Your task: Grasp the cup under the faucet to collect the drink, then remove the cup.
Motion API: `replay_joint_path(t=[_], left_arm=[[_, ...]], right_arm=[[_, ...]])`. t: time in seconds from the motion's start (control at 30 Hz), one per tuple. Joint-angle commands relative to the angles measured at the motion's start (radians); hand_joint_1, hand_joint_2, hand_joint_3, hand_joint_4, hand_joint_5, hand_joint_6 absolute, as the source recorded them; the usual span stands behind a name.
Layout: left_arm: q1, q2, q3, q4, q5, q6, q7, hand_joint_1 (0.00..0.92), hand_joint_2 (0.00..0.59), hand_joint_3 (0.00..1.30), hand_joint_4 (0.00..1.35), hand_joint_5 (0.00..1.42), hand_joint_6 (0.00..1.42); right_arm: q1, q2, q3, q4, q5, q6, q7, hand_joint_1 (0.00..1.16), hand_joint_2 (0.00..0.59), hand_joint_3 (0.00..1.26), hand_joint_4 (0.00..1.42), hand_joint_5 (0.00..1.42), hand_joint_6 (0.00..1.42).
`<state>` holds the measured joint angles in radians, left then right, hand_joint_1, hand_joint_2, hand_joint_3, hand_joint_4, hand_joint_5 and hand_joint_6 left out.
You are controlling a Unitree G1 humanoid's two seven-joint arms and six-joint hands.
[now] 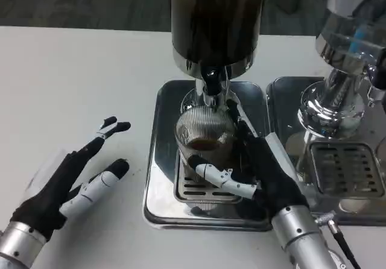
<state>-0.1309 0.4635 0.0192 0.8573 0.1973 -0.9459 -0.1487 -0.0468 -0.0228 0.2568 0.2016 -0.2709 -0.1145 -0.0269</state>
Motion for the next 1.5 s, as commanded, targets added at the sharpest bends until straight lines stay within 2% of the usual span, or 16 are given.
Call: replay_joint_path(t=[0.03,0.4,0.7,1.0,1.5], left_arm=[[0.010,0.004,0.004,-0.008,-0.014,-0.006,0.007,0.000,0.145,0.18,0.00,0.07,0.00],[0.039,-0.007,0.008,-0.030,-0.014,-0.001,0.019,0.000,0.146,0.19,0.00,0.07,0.00],[0.042,-0.007,0.004,-0.038,-0.014,0.001,0.016,0.000,0.146,0.19,0.00,0.07,0.00],[0.033,-0.001,0.000,-0.027,-0.015,0.001,0.004,0.000,0.145,0.19,0.00,0.07,0.00],[0.021,-0.001,-0.004,-0.012,-0.013,0.002,0.002,0.000,0.138,0.19,0.00,0.07,0.00]], right_arm=[[0.006,0.004,0.012,0.028,0.014,0.000,0.027,0.81,0.201,0.01,0.12,0.16,0.20],[0.015,0.010,-0.001,0.029,0.016,0.000,0.017,0.87,0.229,0.23,0.28,0.28,0.32],[0.026,0.029,-0.019,0.030,0.012,-0.018,-0.035,0.92,0.239,0.34,0.37,0.35,0.41],[0.032,0.053,-0.038,0.030,0.029,-0.035,-0.069,0.98,0.246,0.37,0.42,0.42,0.52],[0.047,0.076,-0.053,0.019,0.026,-0.063,-0.118,1.04,0.244,0.40,0.48,0.48,0.62]])
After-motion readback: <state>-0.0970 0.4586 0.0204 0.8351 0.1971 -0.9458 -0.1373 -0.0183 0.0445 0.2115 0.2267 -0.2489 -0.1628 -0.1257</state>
